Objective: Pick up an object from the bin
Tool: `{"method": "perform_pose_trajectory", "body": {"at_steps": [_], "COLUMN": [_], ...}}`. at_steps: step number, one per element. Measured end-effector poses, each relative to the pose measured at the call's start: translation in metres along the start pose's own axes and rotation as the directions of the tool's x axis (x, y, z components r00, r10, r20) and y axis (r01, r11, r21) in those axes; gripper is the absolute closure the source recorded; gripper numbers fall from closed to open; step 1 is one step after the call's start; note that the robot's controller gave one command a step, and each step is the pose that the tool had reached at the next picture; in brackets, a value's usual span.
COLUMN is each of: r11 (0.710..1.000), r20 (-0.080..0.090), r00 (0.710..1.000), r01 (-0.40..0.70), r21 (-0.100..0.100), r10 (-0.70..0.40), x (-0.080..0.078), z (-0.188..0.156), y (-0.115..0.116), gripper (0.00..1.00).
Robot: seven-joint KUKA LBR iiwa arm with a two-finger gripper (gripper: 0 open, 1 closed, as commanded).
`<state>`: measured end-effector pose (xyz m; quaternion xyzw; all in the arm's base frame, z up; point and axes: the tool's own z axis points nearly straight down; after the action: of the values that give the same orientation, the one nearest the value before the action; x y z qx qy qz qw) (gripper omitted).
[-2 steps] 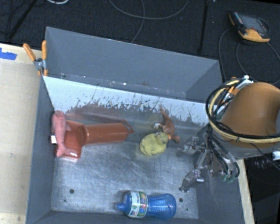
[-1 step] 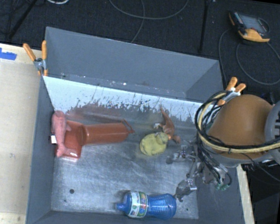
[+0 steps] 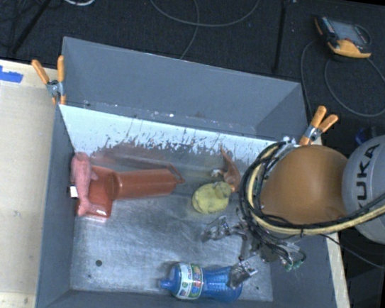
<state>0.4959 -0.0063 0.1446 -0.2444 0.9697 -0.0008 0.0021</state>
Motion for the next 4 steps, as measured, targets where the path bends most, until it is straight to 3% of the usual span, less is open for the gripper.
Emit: {"method": "perform_pose_trajectory", "body": {"at_steps": [1, 2, 3, 4], "r11": [0.996, 0.958, 0.891, 0.891], "r20": [-0.006, 0.006, 0.023, 0.023], "r00": [0.996, 0.958, 0.891, 0.890], "r01": [0.090, 0.288, 0.454, 0.454], "r21": [-0.005, 0.002, 0.011, 0.011], "r10": [-0.090, -0.288, -0.454, -0.455], "x": [0.016, 0.012, 0.004, 0.004], "z": [0.004, 0.055, 0.065, 0.065], "y": [0.021, 0.025, 0.015, 0.015], "gripper": [0.00, 0.00, 1.00, 1.00]}}
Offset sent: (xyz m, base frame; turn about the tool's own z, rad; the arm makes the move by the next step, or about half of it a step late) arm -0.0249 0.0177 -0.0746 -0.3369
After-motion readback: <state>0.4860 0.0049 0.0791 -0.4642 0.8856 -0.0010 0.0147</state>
